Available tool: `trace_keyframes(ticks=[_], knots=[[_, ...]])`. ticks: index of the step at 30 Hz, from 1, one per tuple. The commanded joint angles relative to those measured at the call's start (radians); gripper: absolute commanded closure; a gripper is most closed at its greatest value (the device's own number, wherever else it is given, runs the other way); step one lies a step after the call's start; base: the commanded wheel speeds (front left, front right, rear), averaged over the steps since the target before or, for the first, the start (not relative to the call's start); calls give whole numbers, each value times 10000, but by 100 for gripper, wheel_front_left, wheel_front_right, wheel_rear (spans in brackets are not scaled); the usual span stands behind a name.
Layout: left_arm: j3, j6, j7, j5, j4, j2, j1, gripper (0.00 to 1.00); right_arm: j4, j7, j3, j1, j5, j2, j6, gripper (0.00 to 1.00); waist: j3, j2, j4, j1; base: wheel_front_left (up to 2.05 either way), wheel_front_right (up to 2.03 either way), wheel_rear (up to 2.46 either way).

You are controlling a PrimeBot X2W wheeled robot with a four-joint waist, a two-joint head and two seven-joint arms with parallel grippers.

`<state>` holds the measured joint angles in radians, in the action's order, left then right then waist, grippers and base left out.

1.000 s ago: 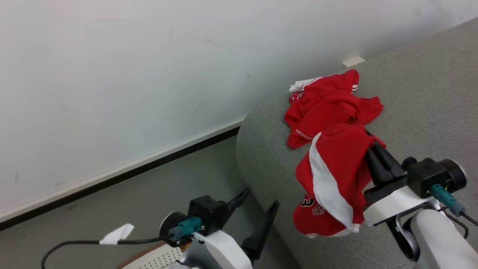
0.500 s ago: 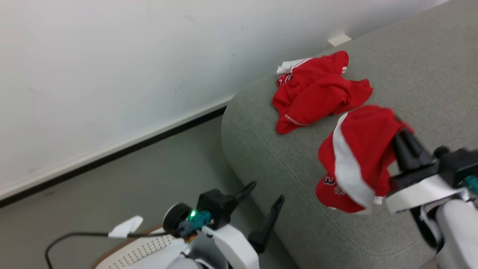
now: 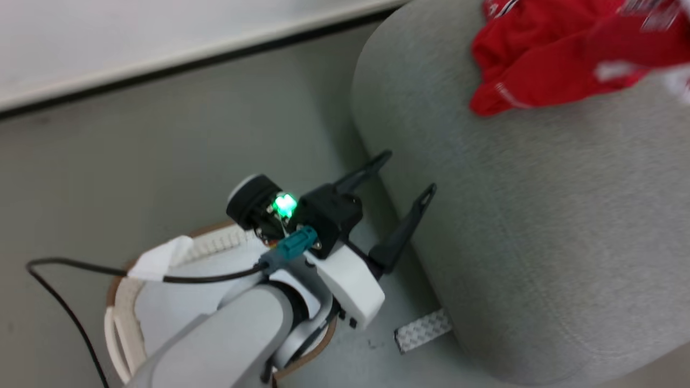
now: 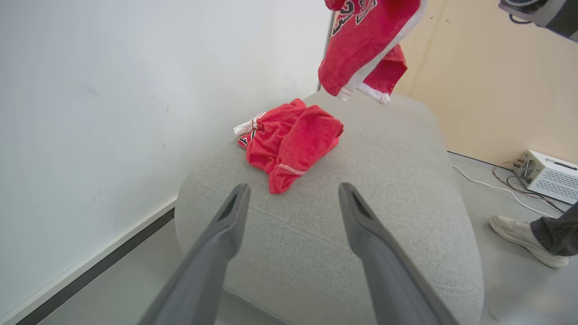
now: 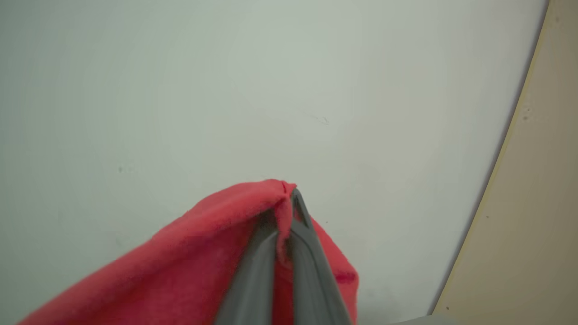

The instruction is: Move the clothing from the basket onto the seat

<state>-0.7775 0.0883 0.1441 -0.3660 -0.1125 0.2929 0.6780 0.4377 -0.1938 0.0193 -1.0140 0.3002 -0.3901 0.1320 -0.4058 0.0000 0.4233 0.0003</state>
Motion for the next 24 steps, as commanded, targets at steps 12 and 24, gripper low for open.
trace_keyframes(ticks=[12, 24], knots=[[261, 84, -400, 388, -163, 305, 449, 0, 4013, -83, 2419, -2132, -1314, -1260, -26, 100, -3052, 0, -1812, -3, 0, 0, 0], [533, 443, -1046, 129, 132, 610, -263, 0, 6446, -714, 3416, -620, -2542, 210, -26, 0, -2004, 0, -1418, -3, 0, 0, 0]])
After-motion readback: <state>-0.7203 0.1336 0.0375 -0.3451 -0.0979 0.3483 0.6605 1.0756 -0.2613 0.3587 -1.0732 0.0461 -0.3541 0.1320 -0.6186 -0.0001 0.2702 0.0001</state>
